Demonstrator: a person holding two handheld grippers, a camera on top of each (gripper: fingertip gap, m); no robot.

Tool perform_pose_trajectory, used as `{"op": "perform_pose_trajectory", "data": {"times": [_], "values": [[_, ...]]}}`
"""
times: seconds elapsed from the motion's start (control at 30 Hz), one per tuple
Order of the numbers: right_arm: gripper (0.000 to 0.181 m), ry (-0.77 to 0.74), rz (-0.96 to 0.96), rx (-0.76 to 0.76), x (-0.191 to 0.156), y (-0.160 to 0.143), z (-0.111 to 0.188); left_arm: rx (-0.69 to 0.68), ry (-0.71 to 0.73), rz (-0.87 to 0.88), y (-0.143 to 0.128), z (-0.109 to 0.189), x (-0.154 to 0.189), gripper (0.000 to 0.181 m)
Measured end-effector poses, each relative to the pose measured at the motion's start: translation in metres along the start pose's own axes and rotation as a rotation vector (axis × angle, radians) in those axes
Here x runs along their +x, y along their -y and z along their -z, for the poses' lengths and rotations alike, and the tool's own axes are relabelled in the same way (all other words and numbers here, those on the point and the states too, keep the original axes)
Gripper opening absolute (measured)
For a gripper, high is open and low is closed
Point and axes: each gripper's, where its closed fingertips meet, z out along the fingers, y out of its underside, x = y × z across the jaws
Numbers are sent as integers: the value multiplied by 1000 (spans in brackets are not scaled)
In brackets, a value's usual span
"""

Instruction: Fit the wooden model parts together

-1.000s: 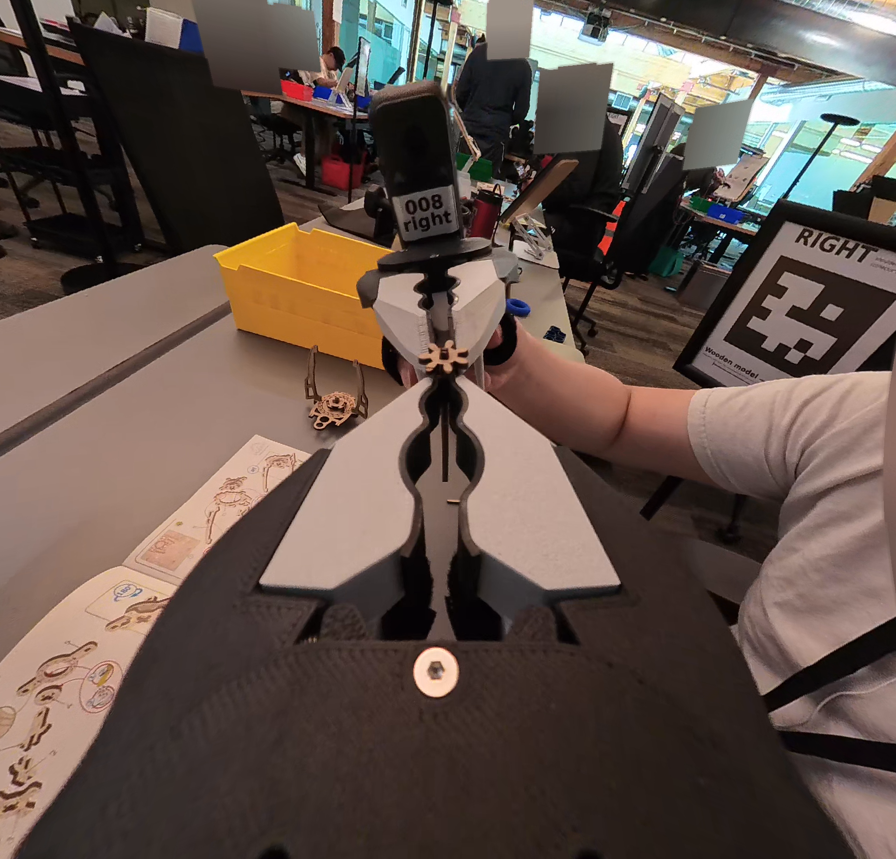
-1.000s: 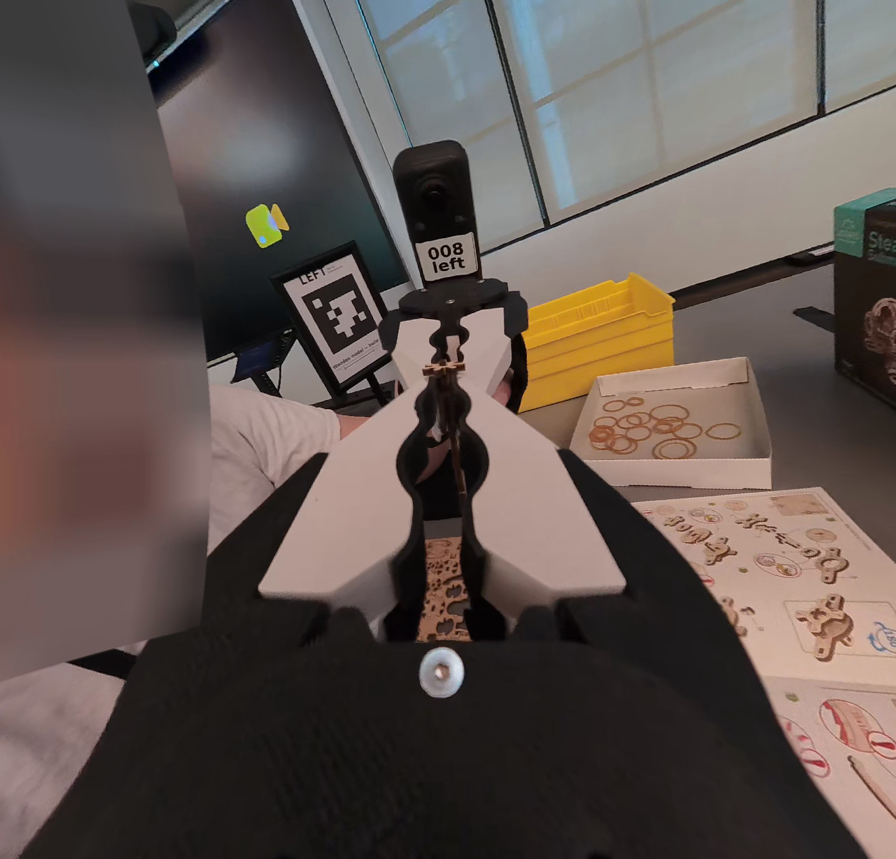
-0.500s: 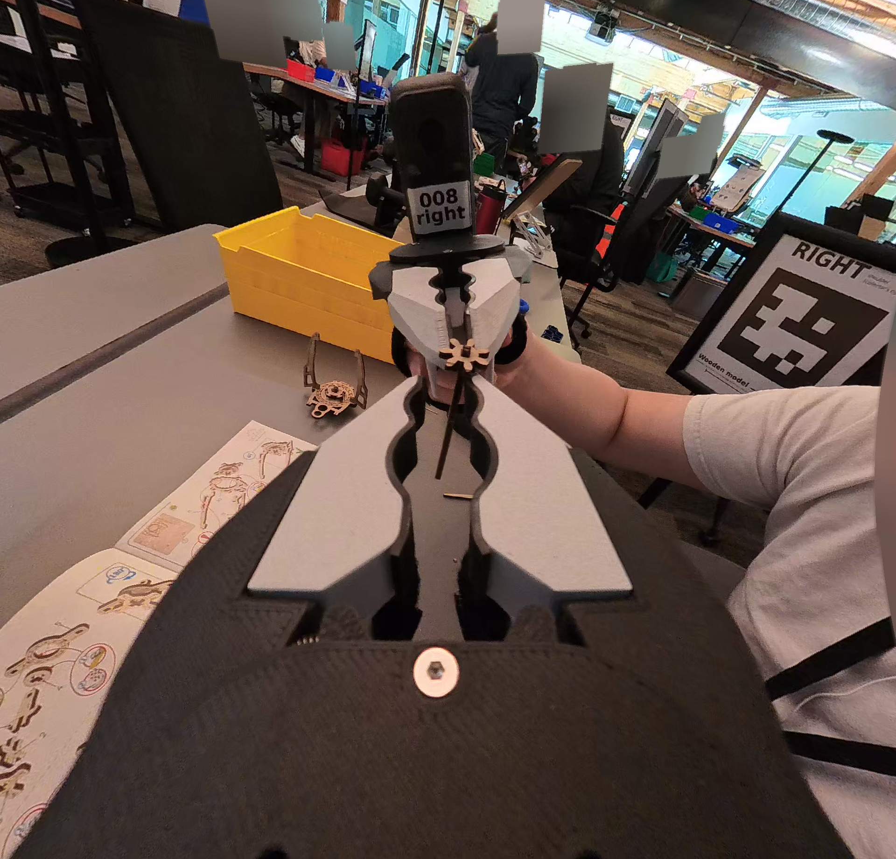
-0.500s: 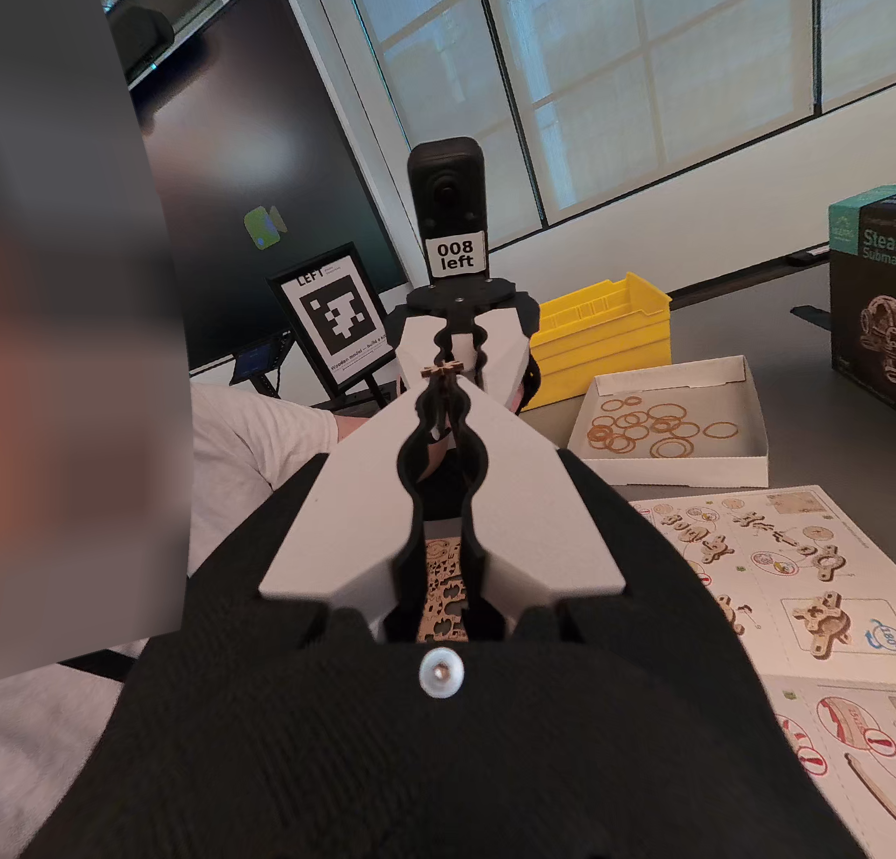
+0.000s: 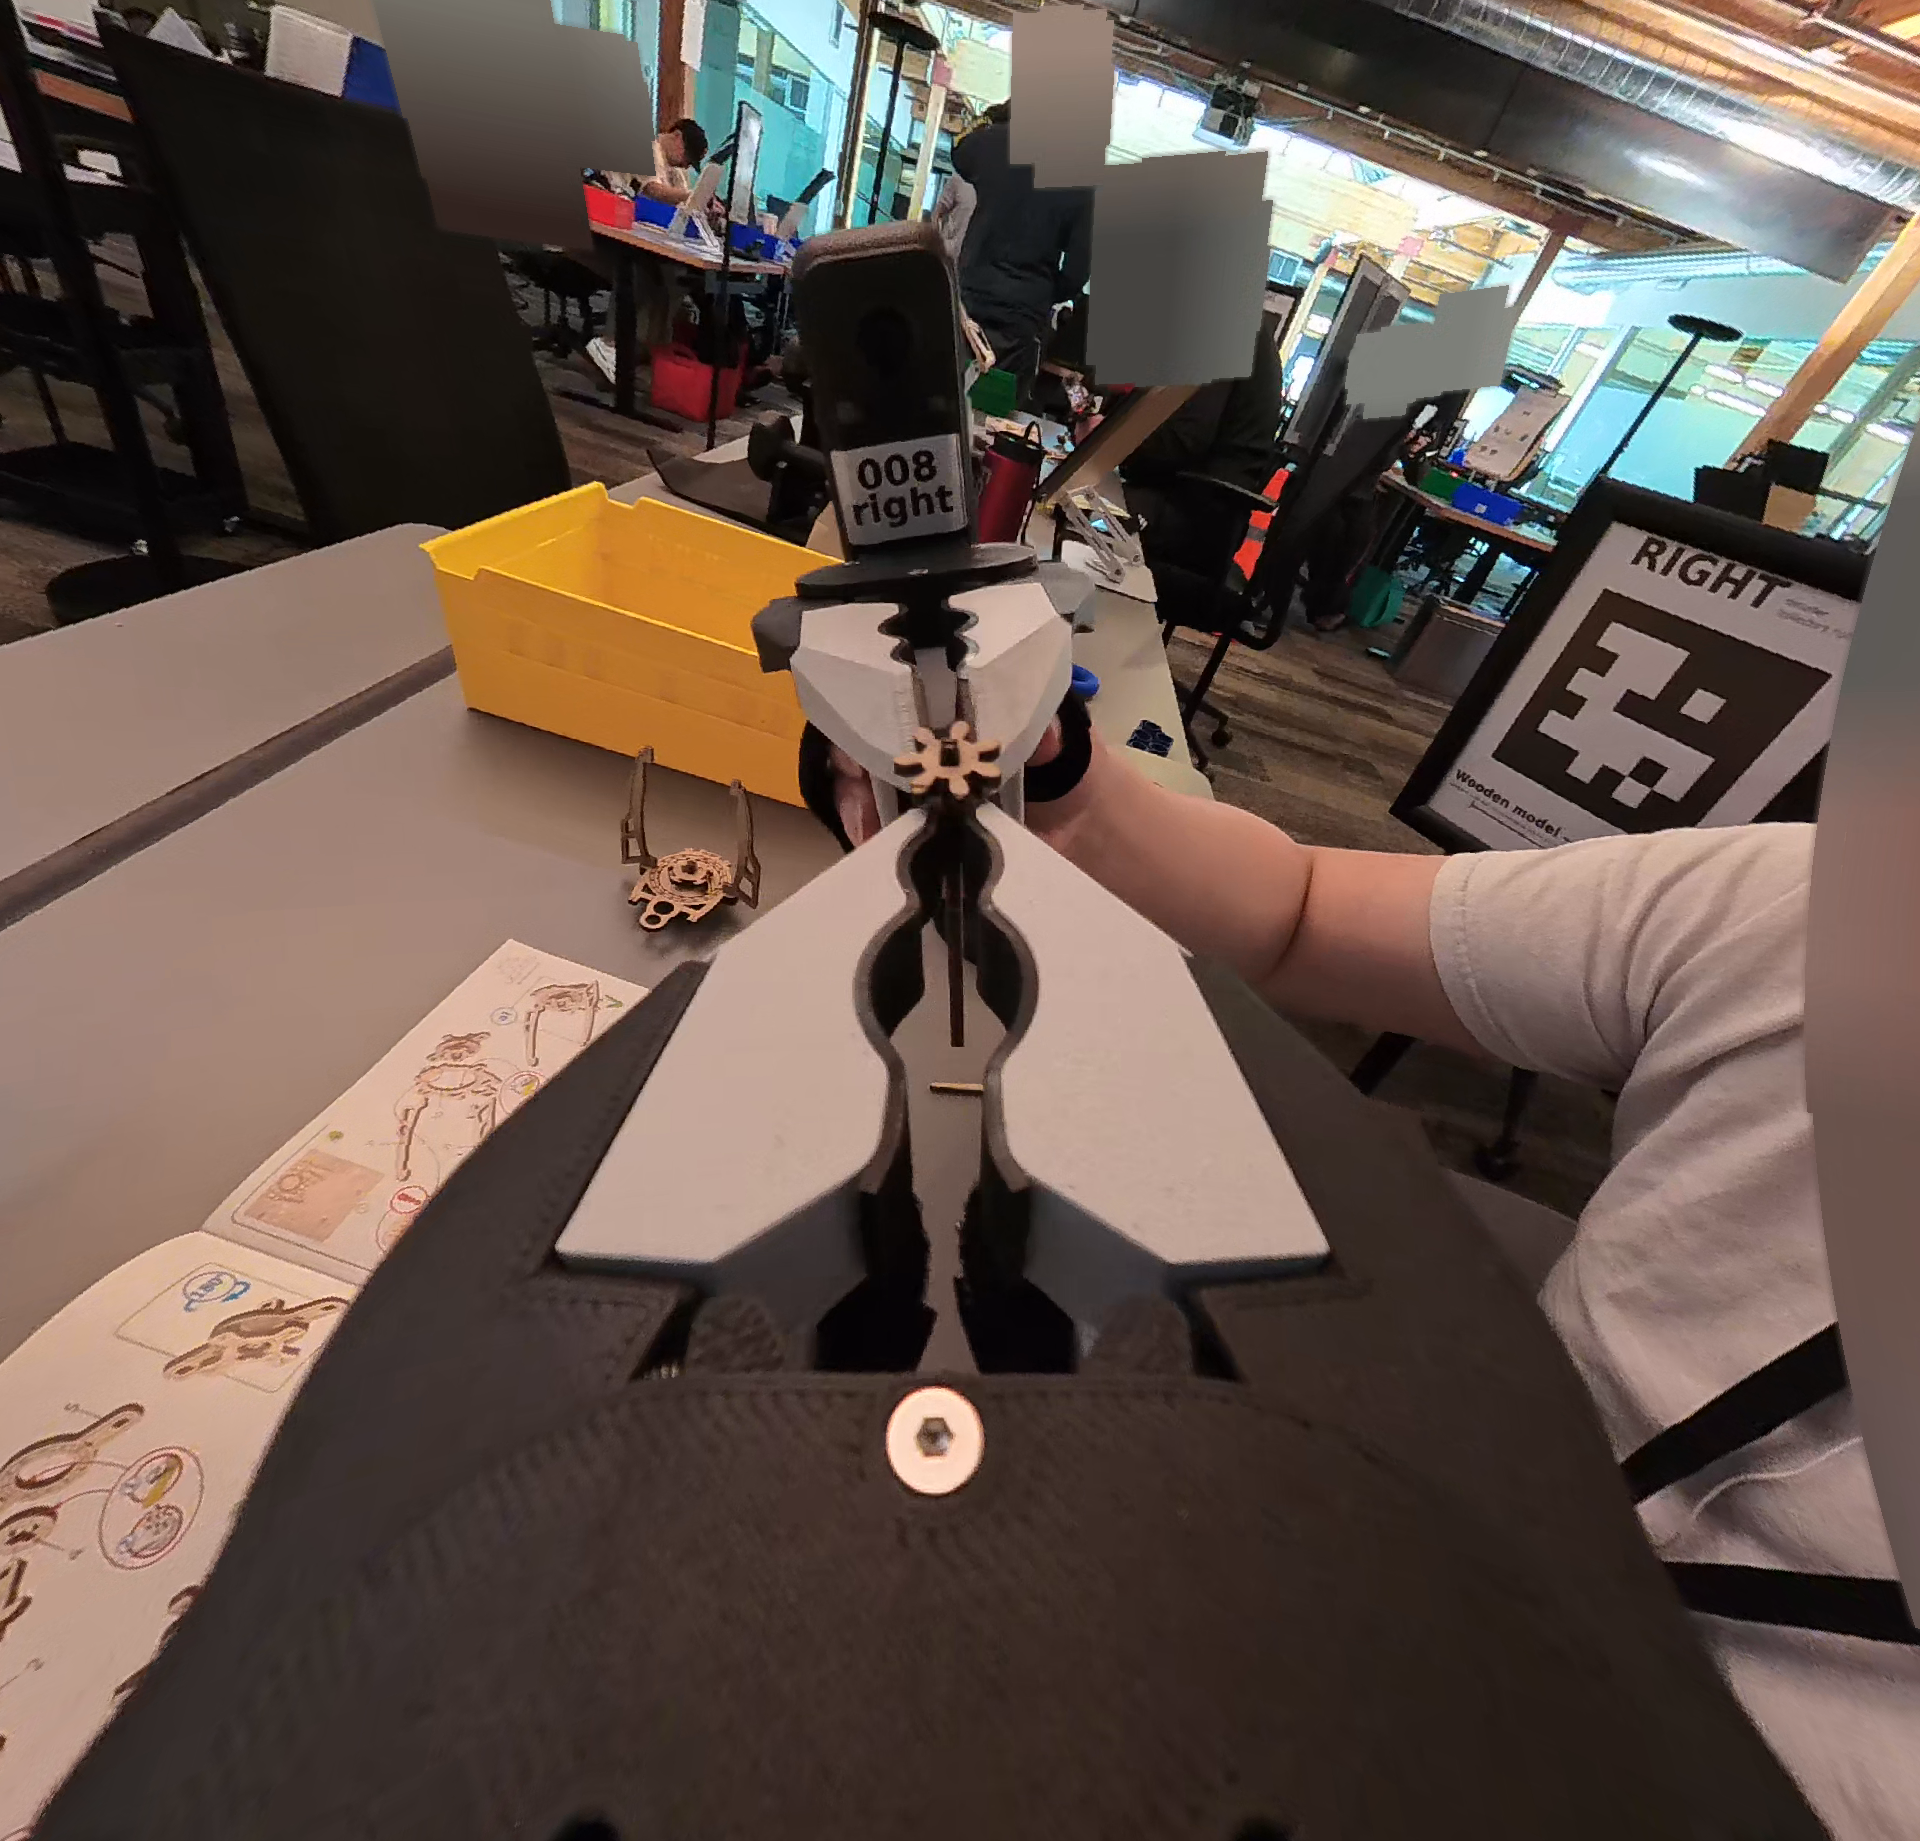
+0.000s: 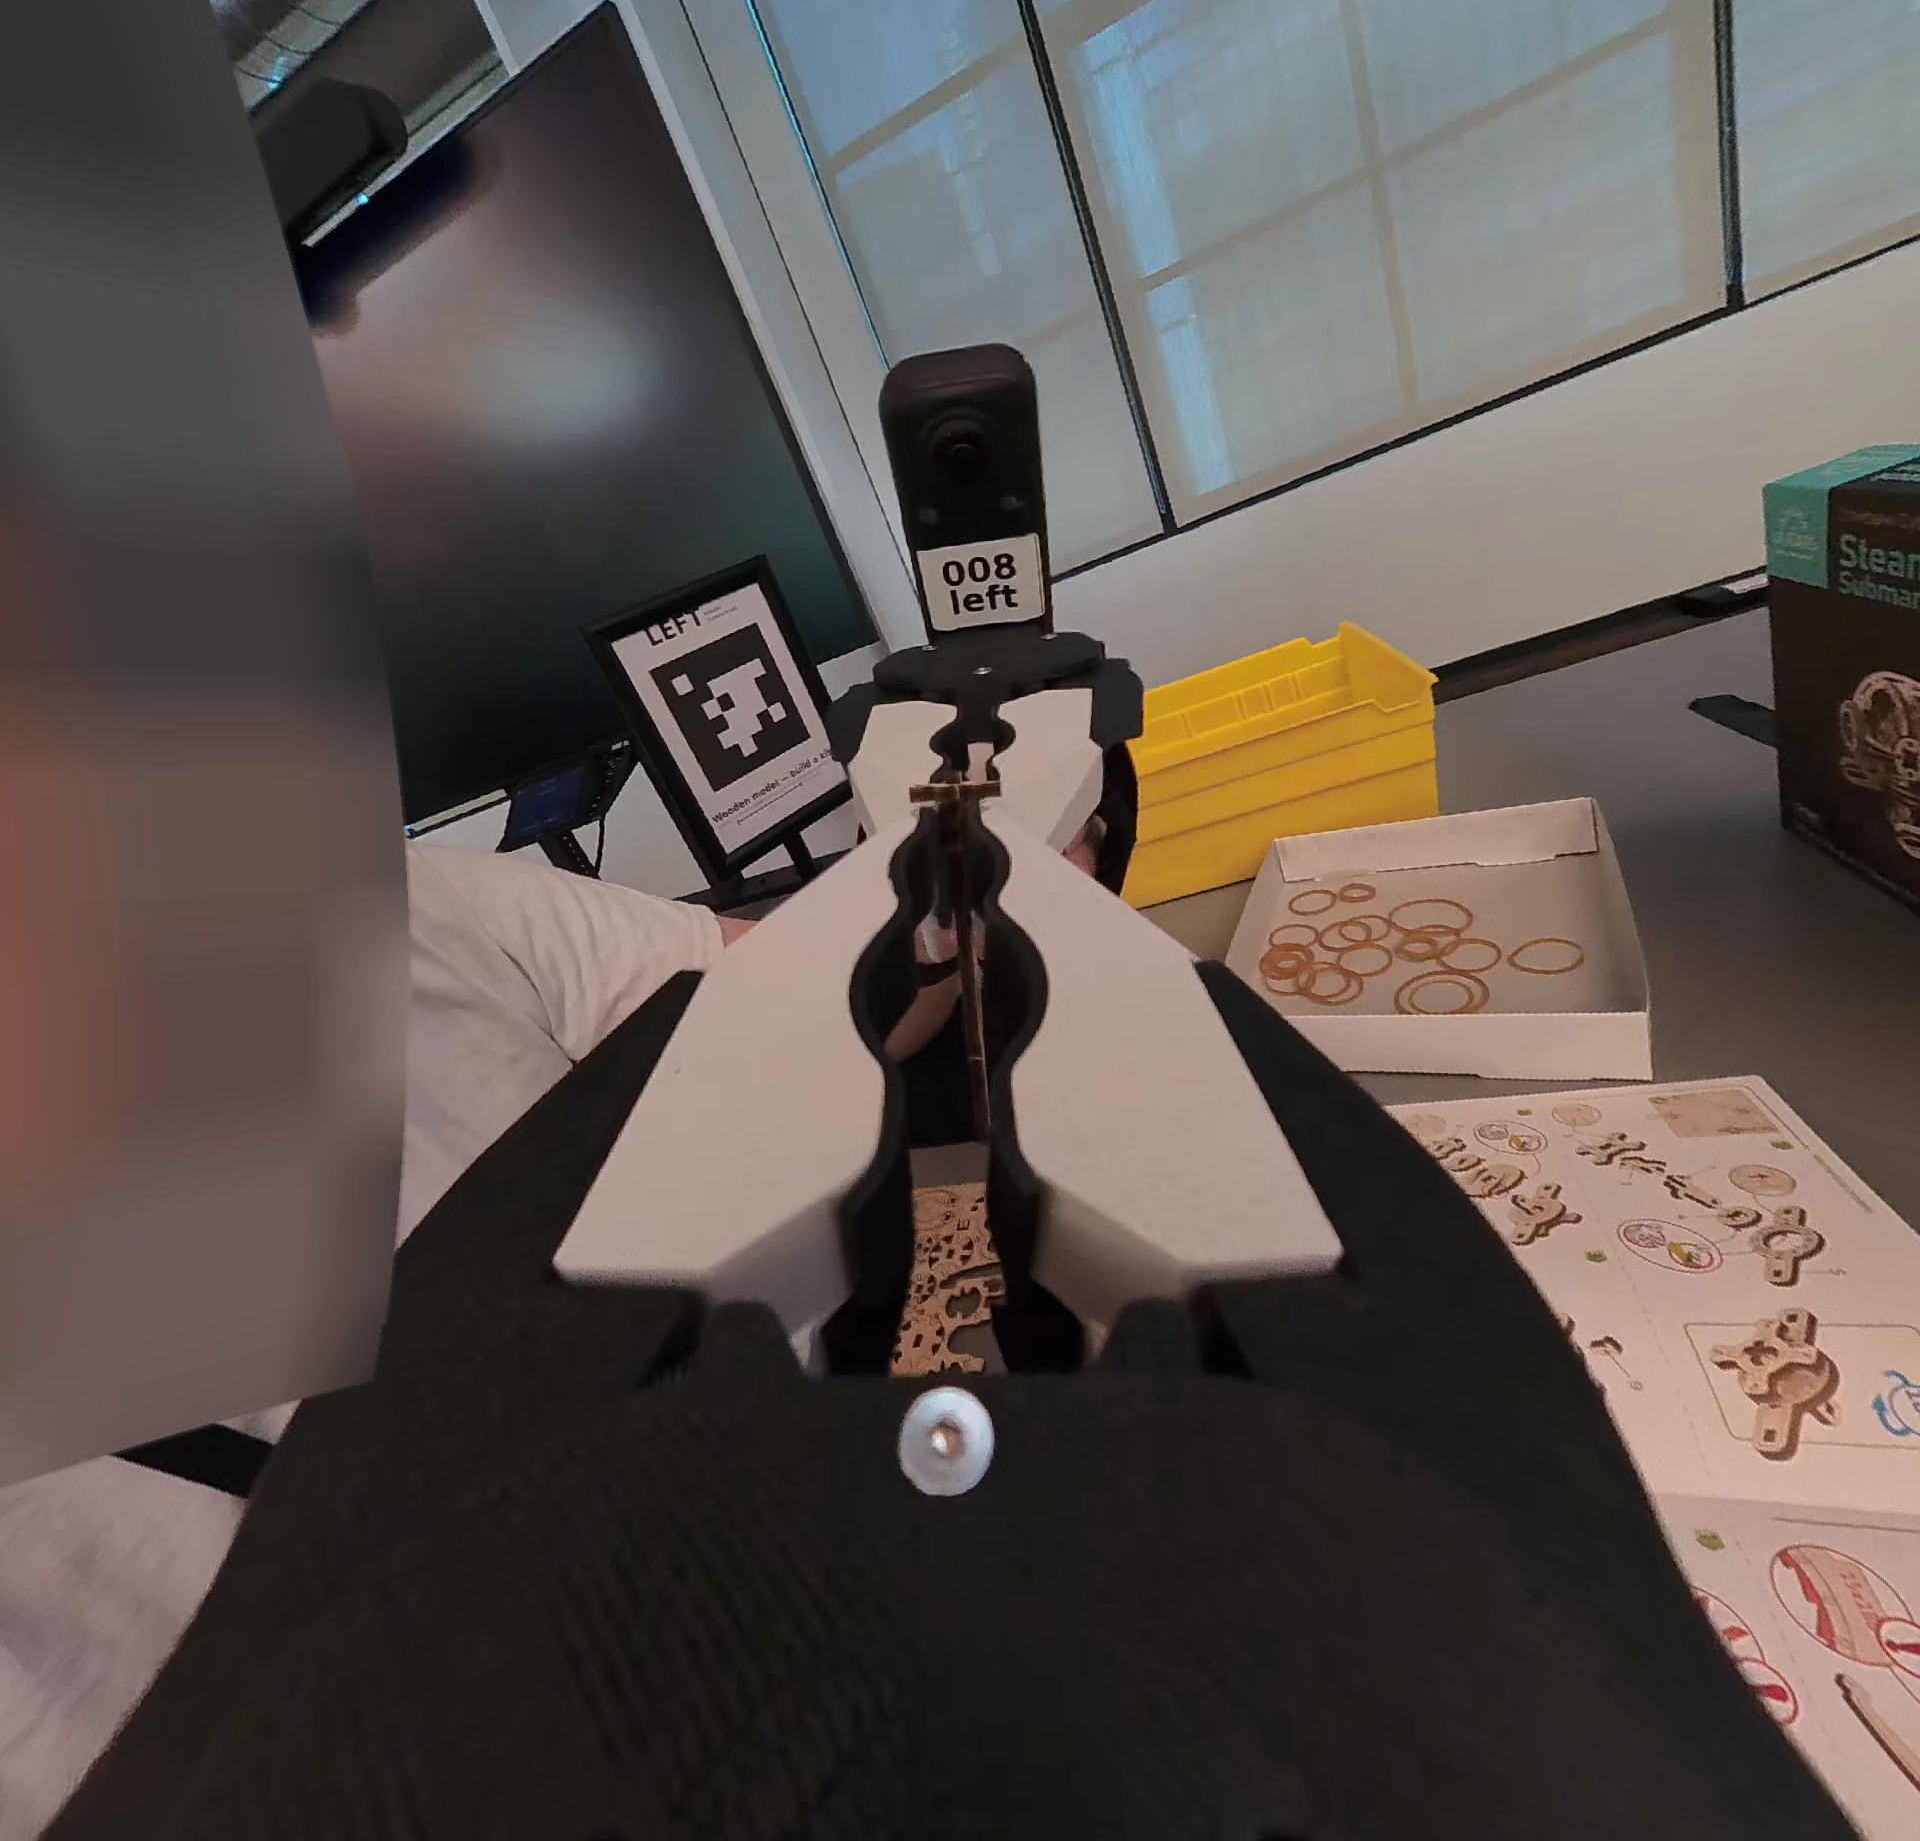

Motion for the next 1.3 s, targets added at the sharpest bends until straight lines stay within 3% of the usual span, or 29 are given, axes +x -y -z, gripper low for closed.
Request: {"op": "perform_pose_trajectory", "data": {"times": [0.2,0.3,0.5,0.6,0.67,0.73,0.83,0.97,1.17,1.3], "values": [[1,24,-14,7,-2,1,0,0,-11,-1,1,0,2,0],[1,22,-27,56,-1,8,5,-32,3,-10,-4,-1,0,17],[1,26,-32,66,1,11,9,-42,-4,2,-9,-5,-1,14],[1,29,-23,46,-1,6,4,-35,-27,3,-10,-6,1,0],[2,25,-6,52,-1,6,2,-32,-27,-5,-9,-5,2,0],[18,14,-2,28,0,2,0,-15,-26,-19,-4,-3,4,0],[3,40,12,16,-5,-1,-3,-17,-16,-45,-3,-2,5,0],[1,40,24,22,-6,-1,-3,-18,-8,-72,-3,-2,5,0],[3,43,310,-15,-21,-7,-6,-99,119,-305,-2,4,-4,47],[3,55,380,-48,-29,-12,-8,-136,140,-446,-3,7,3,46]]}}
